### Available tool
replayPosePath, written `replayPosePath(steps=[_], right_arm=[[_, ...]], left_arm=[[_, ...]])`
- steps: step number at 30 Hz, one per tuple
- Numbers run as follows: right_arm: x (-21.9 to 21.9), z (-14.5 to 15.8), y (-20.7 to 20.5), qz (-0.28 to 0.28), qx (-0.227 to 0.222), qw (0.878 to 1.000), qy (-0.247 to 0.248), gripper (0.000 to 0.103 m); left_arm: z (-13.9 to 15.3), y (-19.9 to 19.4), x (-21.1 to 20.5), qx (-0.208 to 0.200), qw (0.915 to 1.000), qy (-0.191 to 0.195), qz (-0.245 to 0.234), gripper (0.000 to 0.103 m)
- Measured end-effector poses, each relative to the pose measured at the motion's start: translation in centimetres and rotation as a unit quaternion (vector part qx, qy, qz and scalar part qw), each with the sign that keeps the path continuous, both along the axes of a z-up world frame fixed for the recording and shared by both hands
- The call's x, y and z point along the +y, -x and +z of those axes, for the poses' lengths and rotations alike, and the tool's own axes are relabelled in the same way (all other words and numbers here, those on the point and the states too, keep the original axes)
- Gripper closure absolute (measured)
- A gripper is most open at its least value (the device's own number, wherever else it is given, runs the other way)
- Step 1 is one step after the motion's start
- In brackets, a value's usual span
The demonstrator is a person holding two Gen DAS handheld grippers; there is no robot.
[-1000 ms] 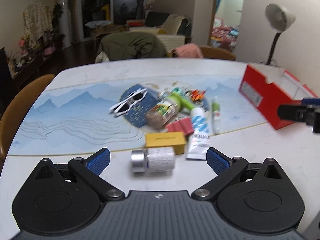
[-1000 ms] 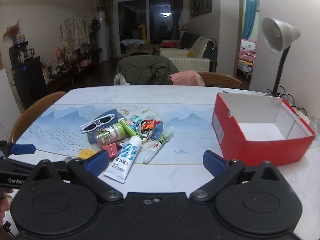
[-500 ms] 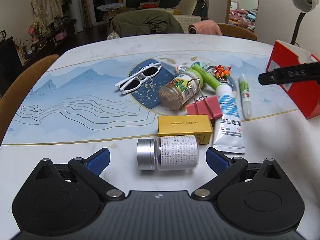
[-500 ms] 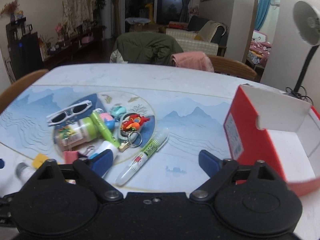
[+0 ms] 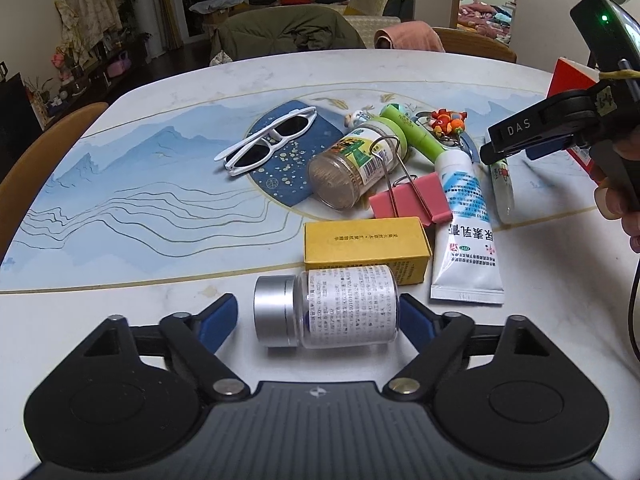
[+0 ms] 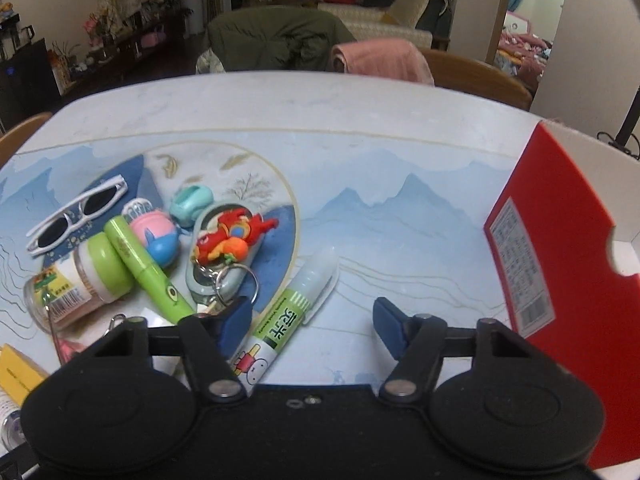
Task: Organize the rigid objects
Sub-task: 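Grasp the silver-capped jar with the left gripper while the right grasps the green glue stick, then carry the jar and glue stick with both grippers over the red shoebox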
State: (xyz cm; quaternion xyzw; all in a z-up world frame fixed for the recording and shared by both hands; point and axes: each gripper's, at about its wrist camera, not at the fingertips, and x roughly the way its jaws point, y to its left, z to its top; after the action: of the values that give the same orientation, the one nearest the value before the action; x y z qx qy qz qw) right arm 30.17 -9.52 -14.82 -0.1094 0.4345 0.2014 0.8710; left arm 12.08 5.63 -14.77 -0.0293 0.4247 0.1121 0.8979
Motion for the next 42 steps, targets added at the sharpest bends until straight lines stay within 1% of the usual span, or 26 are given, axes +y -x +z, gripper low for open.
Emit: replayPosePath(steps=[3,4,5,6,10,14,15,23,28,35,42], right_arm=[[0.3,-0.2,-0.1,0.003,0.007,1.000,-0.002,0.049],[0.4,-0.2,0.0,0.004,0.009,1.000,-0.003,0.053],[0.5,-0.2,0.0,0.005,0.012,1.000,-0.005,0.055],[0.5,-0.2,0.1,0.006,0.014,1.000,-0.007,0.060],[0.7,-0.2,0.2,0.007,0.020,1.000,-0.010,0.074],[0.6,-0.1,0.5,0.005,0.020,1.000,-0.010,0.079],[0.5,0.0,0.6,0.005,0.020,1.000,-0.011,0.085],[-0.9,0.7,2.0,-0.010,0.024,1.000,-0.017,0.086],[-2.3,2.0,4.0,-0.017,0.026,0.999,-0.026,0.086],[-4.5,5.1,7.4,-0.031,0.015,0.998,-0.043,0.086],[-6.7,9.0,10.7,-0.042,-0.002,0.997,-0.064,0.086]], left_arm=[[-0.1,0.0,0.2,0.002,1.0000,0.005,0.000,0.027],[-0.1,0.0,0.2,0.001,1.0000,0.007,-0.001,0.030],[-0.1,0.0,0.2,0.001,1.0000,0.008,-0.002,0.032],[0.0,0.0,0.2,0.001,0.9999,0.009,-0.003,0.034],[0.0,0.1,0.3,0.001,0.9999,0.012,-0.004,0.034],[0.2,0.5,0.5,-0.003,0.9999,0.016,-0.001,0.035],[0.3,0.6,0.4,-0.004,0.9999,0.014,-0.001,0.035],[1.7,1.8,0.6,-0.019,0.9996,0.022,-0.005,0.035],[3.3,2.9,0.3,-0.032,0.9989,0.026,-0.020,0.035],[6.4,4.1,-0.7,-0.049,0.9966,0.028,-0.061,0.035],[10.1,4.0,-2.3,-0.065,0.9919,0.031,-0.105,0.035]])
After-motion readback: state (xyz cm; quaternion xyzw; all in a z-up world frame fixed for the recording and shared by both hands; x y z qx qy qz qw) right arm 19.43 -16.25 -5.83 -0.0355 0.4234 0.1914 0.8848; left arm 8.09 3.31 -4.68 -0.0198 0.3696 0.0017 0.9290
